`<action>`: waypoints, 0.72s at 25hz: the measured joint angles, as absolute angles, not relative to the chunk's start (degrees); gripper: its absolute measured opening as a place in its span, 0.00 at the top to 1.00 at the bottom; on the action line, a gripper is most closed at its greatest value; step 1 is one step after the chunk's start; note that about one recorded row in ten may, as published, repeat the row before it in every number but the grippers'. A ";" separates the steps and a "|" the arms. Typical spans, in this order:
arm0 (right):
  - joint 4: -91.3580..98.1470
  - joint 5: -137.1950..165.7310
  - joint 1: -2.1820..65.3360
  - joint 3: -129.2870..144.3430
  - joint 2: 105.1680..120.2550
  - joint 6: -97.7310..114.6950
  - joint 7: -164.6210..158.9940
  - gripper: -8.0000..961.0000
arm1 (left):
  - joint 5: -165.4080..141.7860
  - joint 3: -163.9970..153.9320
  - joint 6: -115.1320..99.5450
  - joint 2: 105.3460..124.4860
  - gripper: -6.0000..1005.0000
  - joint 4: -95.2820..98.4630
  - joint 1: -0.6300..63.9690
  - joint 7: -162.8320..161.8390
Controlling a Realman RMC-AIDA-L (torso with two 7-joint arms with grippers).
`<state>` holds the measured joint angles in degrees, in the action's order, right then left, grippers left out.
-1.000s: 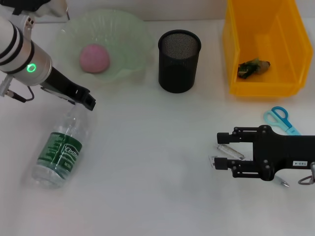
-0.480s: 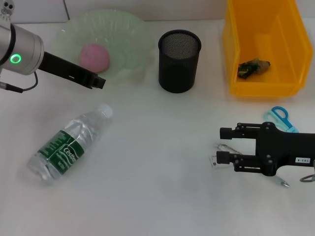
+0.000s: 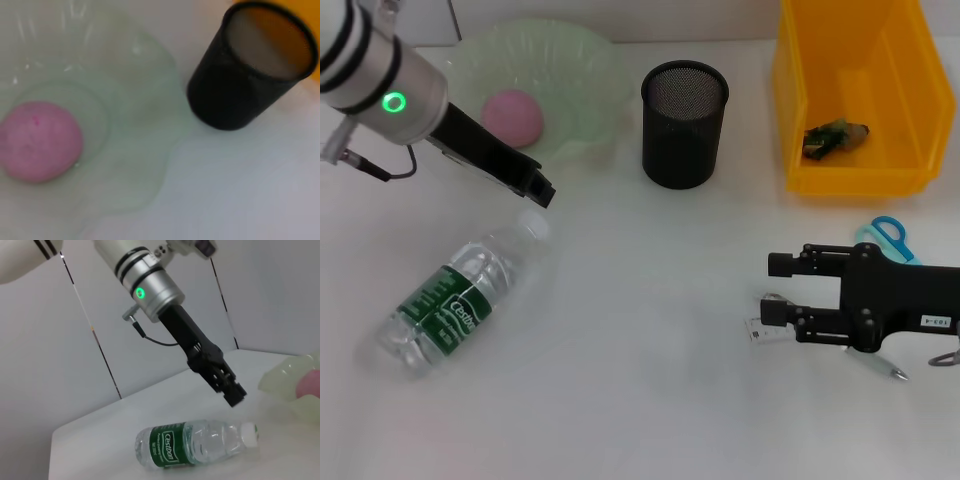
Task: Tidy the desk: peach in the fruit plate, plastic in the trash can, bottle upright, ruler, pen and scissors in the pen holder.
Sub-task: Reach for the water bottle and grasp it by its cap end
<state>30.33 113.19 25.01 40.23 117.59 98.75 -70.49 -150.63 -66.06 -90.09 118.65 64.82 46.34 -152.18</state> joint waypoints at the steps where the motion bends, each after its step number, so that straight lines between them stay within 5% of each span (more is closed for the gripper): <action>1: 30.34 113.20 24.98 40.24 117.63 98.74 -70.40 0.32 | -151.17 -66.64 -89.40 118.65 0.77 63.97 46.70 -152.61; 18: 30.32 113.43 24.54 40.46 118.17 98.21 -69.13 0.32 | -154.68 -73.99 -81.79 119.05 0.22 58.04 47.34 -155.22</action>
<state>30.32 113.43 24.54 40.46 118.17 98.21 -69.13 -154.68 -73.99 -81.79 119.05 58.04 47.34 -155.22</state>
